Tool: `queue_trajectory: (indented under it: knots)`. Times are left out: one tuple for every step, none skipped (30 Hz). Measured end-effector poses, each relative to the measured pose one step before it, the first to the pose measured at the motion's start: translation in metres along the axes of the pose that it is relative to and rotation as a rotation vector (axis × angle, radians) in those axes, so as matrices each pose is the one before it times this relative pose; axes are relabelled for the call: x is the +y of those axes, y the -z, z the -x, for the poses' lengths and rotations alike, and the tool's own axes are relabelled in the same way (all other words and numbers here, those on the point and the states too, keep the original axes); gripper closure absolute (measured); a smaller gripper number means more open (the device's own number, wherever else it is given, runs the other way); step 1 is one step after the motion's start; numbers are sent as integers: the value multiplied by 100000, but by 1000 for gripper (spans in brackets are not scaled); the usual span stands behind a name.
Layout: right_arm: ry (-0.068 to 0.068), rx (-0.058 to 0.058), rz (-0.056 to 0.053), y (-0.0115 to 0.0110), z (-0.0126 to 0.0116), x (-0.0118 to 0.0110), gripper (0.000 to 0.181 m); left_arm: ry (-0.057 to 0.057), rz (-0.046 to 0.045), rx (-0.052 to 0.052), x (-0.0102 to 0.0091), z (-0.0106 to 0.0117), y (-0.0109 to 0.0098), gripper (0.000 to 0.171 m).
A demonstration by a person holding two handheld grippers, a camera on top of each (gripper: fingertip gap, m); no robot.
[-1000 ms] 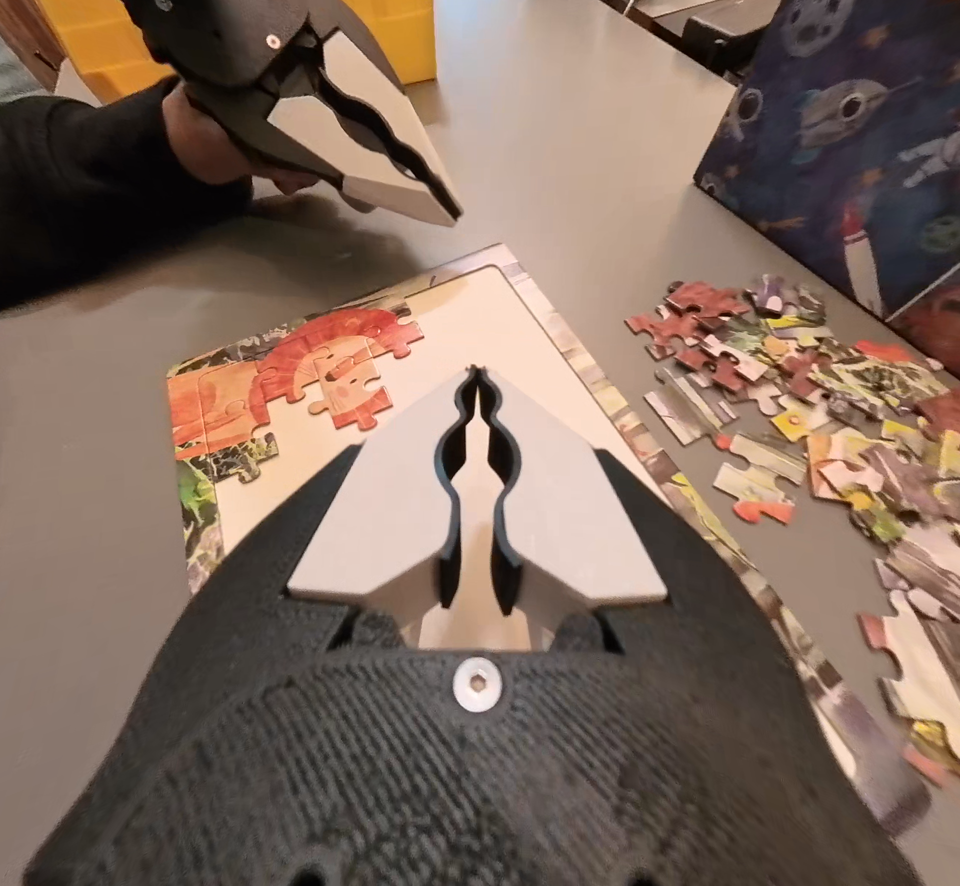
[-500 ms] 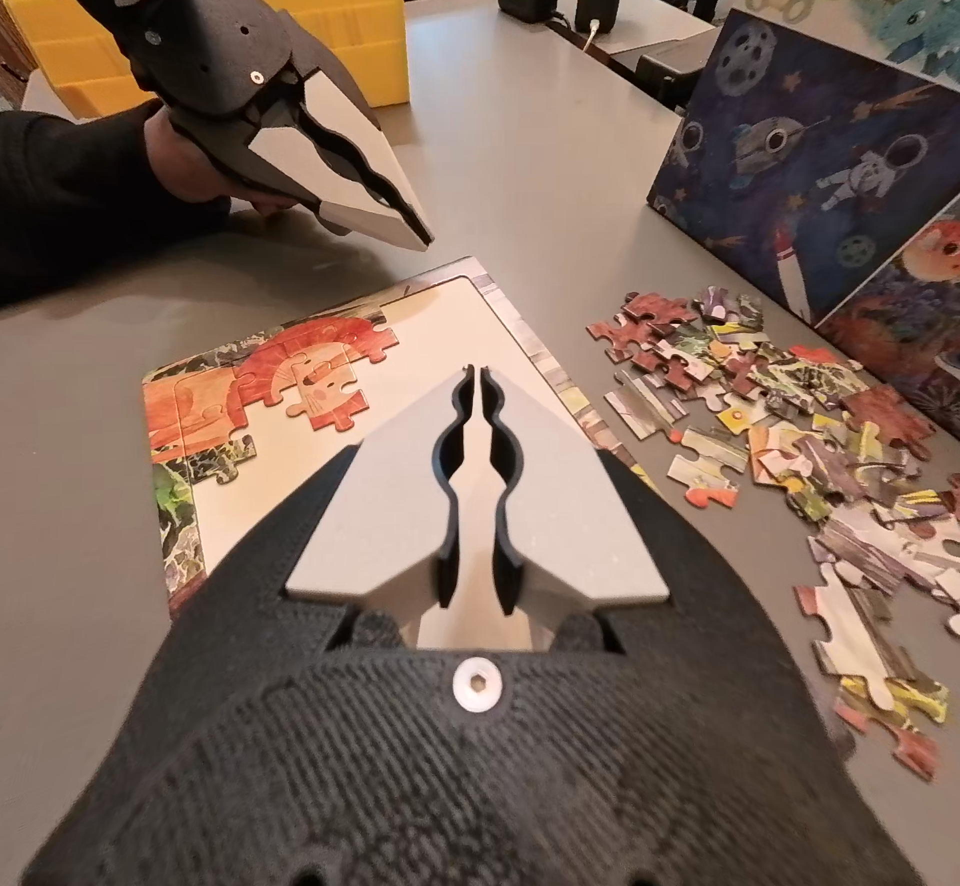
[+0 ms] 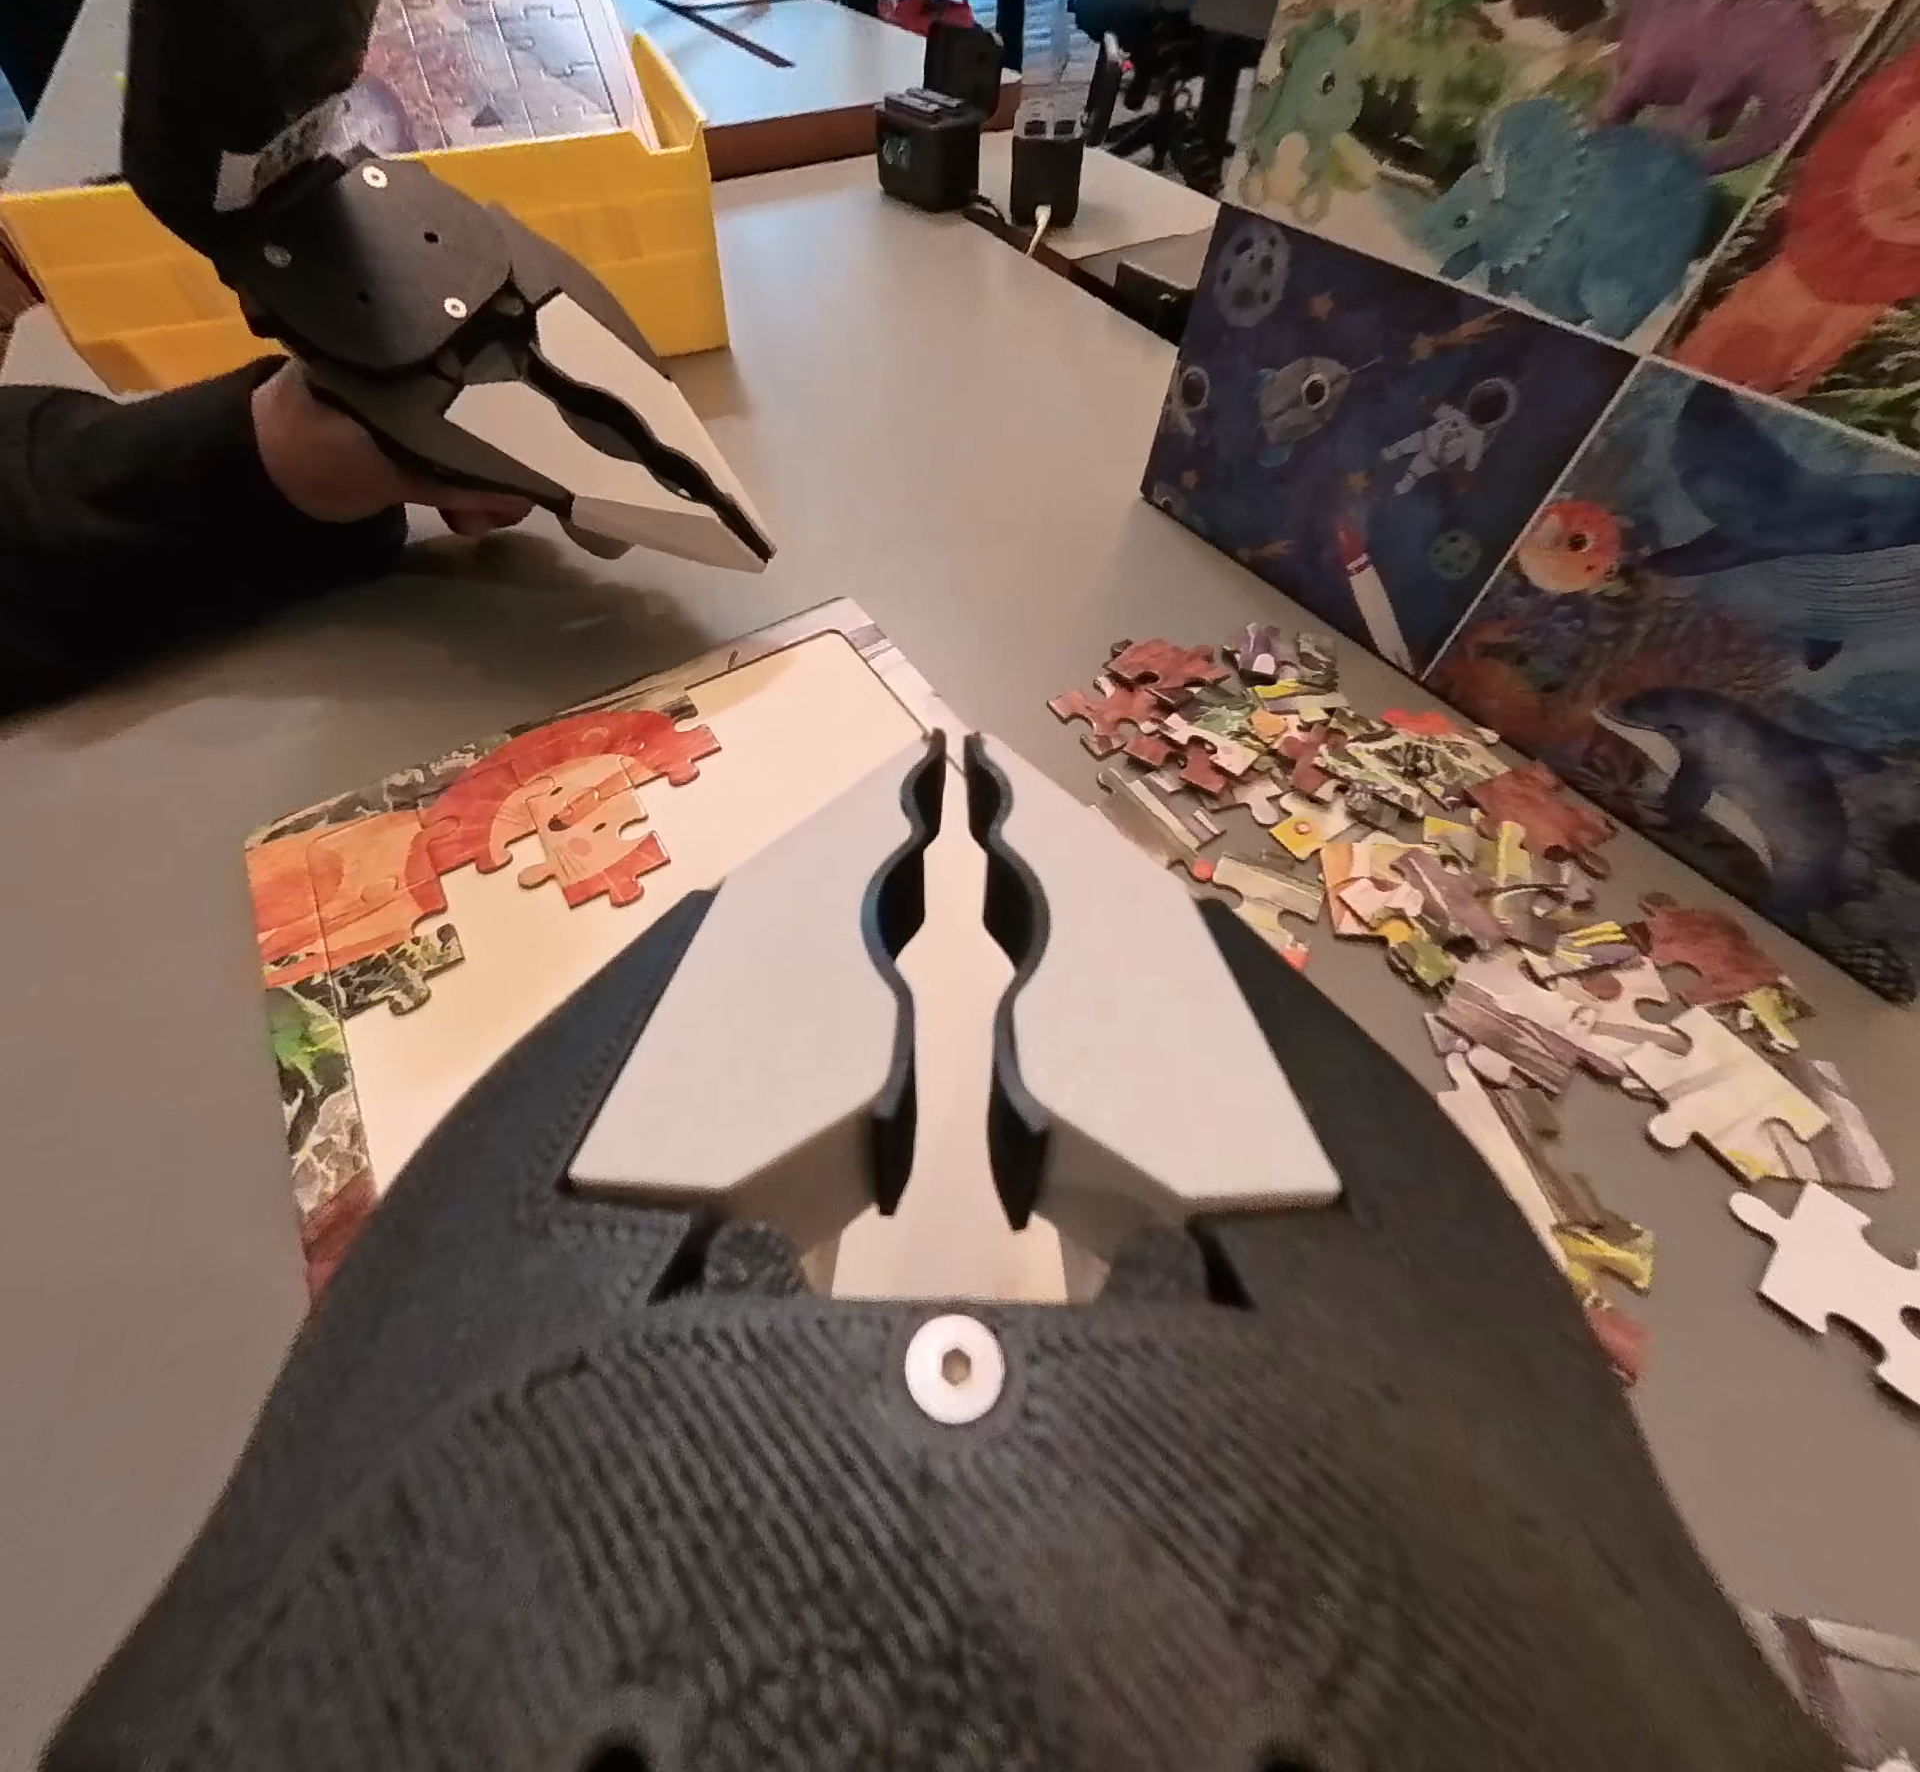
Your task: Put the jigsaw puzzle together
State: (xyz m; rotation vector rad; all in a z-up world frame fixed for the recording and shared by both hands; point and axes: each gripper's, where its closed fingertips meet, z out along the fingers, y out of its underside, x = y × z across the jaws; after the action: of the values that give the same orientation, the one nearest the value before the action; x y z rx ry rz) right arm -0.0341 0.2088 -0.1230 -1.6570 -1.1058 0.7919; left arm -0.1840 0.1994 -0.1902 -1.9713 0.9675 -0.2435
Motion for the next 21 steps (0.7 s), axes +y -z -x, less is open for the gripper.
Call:
queue_trajectory:
  knots:
    - [-986, -152, -723, 162, -55, -39, 180, 121, -131, -14, -10, 16, 12, 171]
    - [-1072, -422, -622, 98, 2, 1, 180, 82, -98, 4, -3, 7, 3, 171]
    - [-1058, -699, -426, 43, 70, 3, 179, 58, 66, 61, 27, -4, -25, 171]
    - [-759, -887, -247, -23, 118, 13, 179, 103, 194, 128, 61, -22, -45, 171]
    - [-407, -779, -38, -84, 138, 41, 179, 158, 155, 223, 49, -25, -61, 171]
    - [-88, -673, 347, -136, 167, 116, 178, 205, 167, 336, 72, -41, -66, 171]
    - [238, -413, 736, -157, 142, 188, 178, 282, 243, 418, 73, -36, -80, 171]
    - [516, -167, 926, -165, 116, 207, 178, 219, 369, 505, 104, -62, -99, 171]
    - [712, -72, 943, -180, 114, 213, 178, 201, 776, 343, 106, -14, -64, 171]
    - [720, 133, 912, -171, 60, 208, 178, 310, 288, 329, 36, -7, -36, 171]
    - [478, 87, 876, -154, 46, 196, 178, 298, -187, 63, -16, 28, 17, 171]
    - [62, -250, 647, -127, 65, 165, 178, 373, -435, 115, -52, 27, 46, 171]
    - [-326, -515, 262, -104, 81, 107, 178, 425, -445, 168, -49, 22, 50, 171]
    - [-543, -642, 7, -70, 88, 57, 178, 310, -237, 142, -19, 23, 19, 171]
    - [-556, -610, -81, -47, 78, 23, 178, 149, 8, 110, -3, 4, 5, 171]
    - [-410, -415, -160, -25, 44, 2, 178, -55, 124, 49, 12, -11, -14, 171]
    - [-204, -120, -174, 5, 2, -9, 178, -273, 194, -38, 28, -21, -24, 171]
    - [-73, 104, -58, 8, -35, -5, 178, -323, 279, -86, 29, -24, -28, 171]
    - [-17, 158, -2, 24, -40, 7, 178, -253, 254, -69, 31, -25, -25, 171]
    - [-53, 136, -84, 19, -43, -15, 178, -110, 154, -39, 18, -3, -23, 171]
    - [-95, 32, -165, 31, -10, -29, 178, 22, 59, -17, 5, 8, -2, 171]
